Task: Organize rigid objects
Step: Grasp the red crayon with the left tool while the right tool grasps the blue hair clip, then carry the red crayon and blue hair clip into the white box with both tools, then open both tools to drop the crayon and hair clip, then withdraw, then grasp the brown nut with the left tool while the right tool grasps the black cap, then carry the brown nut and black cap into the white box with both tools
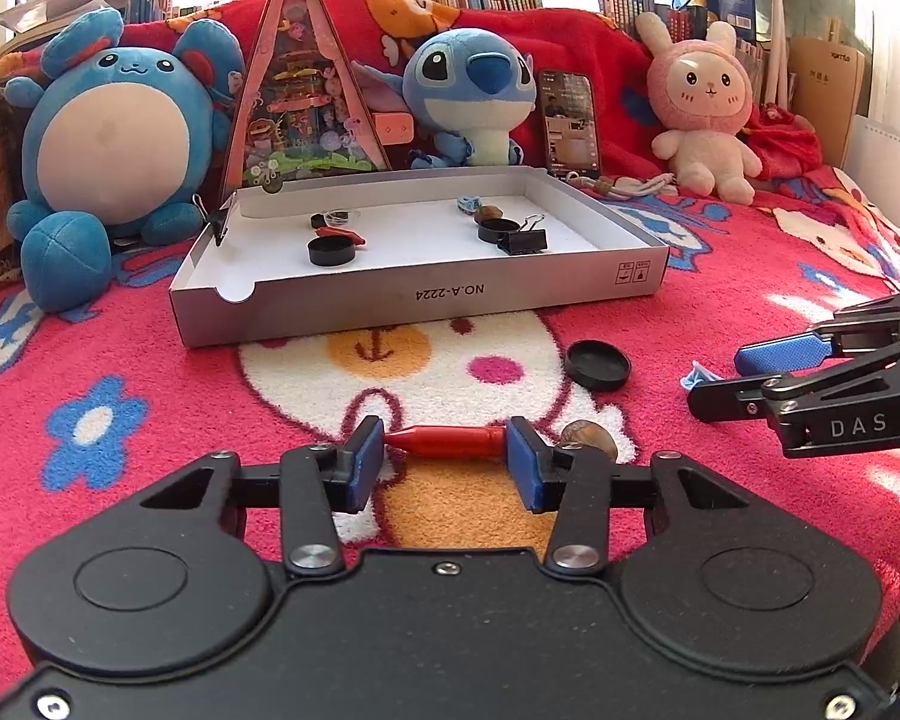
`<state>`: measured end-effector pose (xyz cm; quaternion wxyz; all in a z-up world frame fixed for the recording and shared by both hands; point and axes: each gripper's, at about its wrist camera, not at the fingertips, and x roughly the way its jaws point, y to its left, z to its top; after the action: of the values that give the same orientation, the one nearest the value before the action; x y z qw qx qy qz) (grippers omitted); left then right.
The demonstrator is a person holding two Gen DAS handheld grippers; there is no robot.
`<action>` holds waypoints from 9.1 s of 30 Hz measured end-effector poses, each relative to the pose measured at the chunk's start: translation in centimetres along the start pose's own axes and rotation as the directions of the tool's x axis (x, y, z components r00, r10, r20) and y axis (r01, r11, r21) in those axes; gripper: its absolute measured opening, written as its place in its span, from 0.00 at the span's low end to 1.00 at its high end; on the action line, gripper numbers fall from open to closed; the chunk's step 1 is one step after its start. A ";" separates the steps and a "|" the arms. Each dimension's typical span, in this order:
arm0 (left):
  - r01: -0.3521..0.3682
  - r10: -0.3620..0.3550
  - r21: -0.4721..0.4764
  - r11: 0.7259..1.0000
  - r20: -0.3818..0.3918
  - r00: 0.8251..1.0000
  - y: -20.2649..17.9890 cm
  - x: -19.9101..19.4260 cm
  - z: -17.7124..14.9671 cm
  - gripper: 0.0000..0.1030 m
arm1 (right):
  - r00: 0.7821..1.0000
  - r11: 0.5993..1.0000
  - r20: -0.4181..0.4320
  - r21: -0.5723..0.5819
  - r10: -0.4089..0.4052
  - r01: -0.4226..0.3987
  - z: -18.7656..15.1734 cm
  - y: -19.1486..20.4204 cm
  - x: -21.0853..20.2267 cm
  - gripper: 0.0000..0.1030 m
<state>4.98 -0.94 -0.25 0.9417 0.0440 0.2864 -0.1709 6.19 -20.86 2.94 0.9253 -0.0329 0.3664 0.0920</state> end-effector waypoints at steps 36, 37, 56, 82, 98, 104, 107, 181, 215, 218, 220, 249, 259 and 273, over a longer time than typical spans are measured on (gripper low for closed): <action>-0.081 0.081 -0.111 0.990 -0.006 0.997 1.4 0.1 1.6 0.41 | 0.989 0.982 0.079 0.151 -0.126 0.113 0.2 1.4 -0.4 0.42; -0.084 0.085 -0.115 0.990 -0.004 0.996 1.4 0.1 1.9 0.41 | 0.989 0.982 0.082 0.152 -0.127 0.113 0.4 1.4 -0.4 0.42; -0.102 0.114 -0.187 0.977 0.057 0.992 3.7 2.6 8.9 0.41 | 0.977 0.981 0.187 0.182 -0.106 0.072 6.2 0.8 0.5 0.42; -0.072 0.037 -0.261 0.963 -0.136 0.990 7.1 12.3 11.7 0.41 | 1.000 0.930 -0.005 0.368 0.027 -0.024 11.2 -3.3 8.6 0.42; -0.113 0.092 -0.193 0.975 -0.117 0.989 6.7 13.7 11.1 0.41 | 0.998 0.962 -0.016 0.267 -0.060 0.062 10.8 -2.0 10.6 0.42; -0.125 0.106 -0.178 0.976 -0.111 0.988 6.4 13.8 11.1 0.42 | 0.998 0.963 -0.018 0.263 -0.060 0.063 10.7 -1.9 10.9 0.42; -0.124 0.105 -0.180 0.976 -0.110 0.988 6.4 13.7 11.0 0.42 | 0.998 0.963 -0.021 0.262 -0.064 0.067 10.6 -1.9 11.0 0.42; 0.182 -0.182 -0.014 0.983 -0.101 0.978 -0.1 -1.4 2.4 0.75 | 0.995 1.000 0.098 -0.013 0.020 -0.019 3.0 -0.4 0.7 0.85; 0.139 -0.138 -0.004 0.990 -0.106 0.985 -1.1 -0.1 2.3 0.14 | 0.996 0.998 0.076 0.010 0.054 -0.055 2.7 0.0 1.1 0.85; 0.116 -0.117 -0.017 0.993 -0.098 0.988 -0.5 -0.1 2.5 0.14 | 0.996 0.998 0.066 0.004 0.060 -0.061 2.6 0.3 1.4 0.85; 0.103 -0.105 -0.025 0.994 -0.093 0.990 -0.1 -0.1 2.8 0.14 | 0.996 0.998 0.058 0.005 0.066 -0.066 2.6 0.4 1.7 0.85; 0.039 -0.045 -0.082 0.996 -0.070 0.997 1.5 0.6 3.8 0.13 | 0.993 0.994 0.068 -0.049 0.097 -0.094 2.5 4.1 2.7 0.36; 0.033 -0.037 -0.095 0.995 -0.045 0.998 1.7 0.8 4.7 0.13 | 0.991 0.996 0.102 -0.035 0.084 -0.080 3.2 3.9 1.9 0.36; 0.022 -0.021 -0.126 0.992 0.009 1.000 2.9 0.7 7.0 0.13 | 0.989 0.999 0.141 0.031 0.035 -0.040 5.3 2.2 0.8 0.36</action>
<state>10.22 0.30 5.12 0.9418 -0.0193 0.2937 -0.1627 9.90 -17.91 6.29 0.9474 -0.0037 0.3023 0.1052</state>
